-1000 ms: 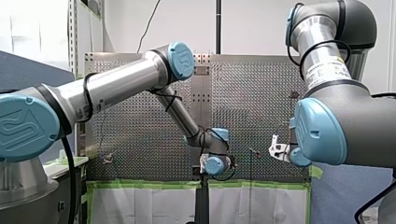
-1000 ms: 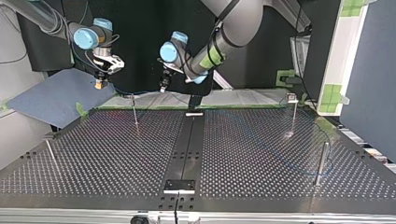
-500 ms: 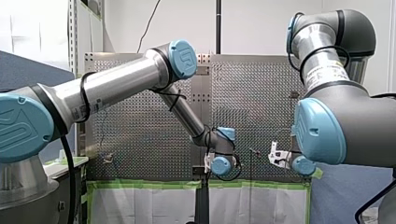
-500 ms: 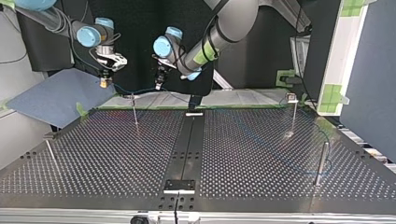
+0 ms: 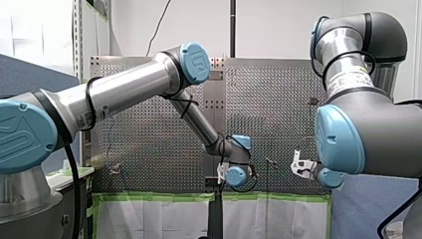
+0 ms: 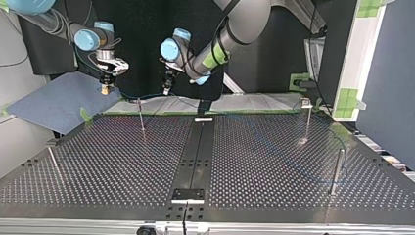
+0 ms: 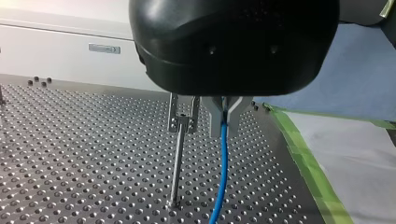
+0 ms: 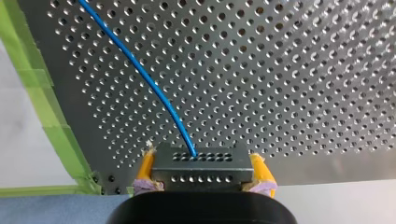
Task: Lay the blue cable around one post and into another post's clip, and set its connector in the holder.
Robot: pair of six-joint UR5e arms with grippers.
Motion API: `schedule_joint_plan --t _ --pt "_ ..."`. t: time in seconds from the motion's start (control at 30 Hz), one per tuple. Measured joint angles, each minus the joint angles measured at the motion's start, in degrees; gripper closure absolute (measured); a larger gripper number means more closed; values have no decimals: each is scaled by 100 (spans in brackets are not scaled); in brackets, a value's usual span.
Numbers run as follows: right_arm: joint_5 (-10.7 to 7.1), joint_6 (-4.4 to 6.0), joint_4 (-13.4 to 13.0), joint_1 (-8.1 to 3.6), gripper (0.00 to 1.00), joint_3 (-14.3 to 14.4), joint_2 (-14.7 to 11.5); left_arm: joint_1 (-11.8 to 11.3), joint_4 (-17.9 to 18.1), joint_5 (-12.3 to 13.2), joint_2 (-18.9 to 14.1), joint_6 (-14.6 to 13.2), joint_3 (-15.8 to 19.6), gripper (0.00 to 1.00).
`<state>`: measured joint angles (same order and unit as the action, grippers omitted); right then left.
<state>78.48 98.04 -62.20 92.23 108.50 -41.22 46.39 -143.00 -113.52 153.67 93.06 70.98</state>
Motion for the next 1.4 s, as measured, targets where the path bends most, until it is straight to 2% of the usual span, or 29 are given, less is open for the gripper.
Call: schedule_joint_plan --t 0.17,0.33,0.5,0.7,1.03,1.17,1.4 --pt "-279 179 39 -164 100 -135 3 27 -104 -49 2 1 -77 96" --pt "-513 213 85 -242 100 -200 10 111 -151 -59 10 -3 -183 96" --pt "-663 268 104 -315 100 -272 69 192 -254 -81 13 6 -376 96" --pt "-978 311 218 -419 100 -471 127 206 -357 -83 15 38 -547 96" --pt "-1368 492 332 -567 100 -698 132 170 -416 -130 17 48 -581 96" --pt "-1461 514 356 -587 100 -765 133 180 -415 -132 17 48 -580 96" --pt "-1492 592 472 -625 100 -953 132 165 -414 -125 18 45 -580 96"
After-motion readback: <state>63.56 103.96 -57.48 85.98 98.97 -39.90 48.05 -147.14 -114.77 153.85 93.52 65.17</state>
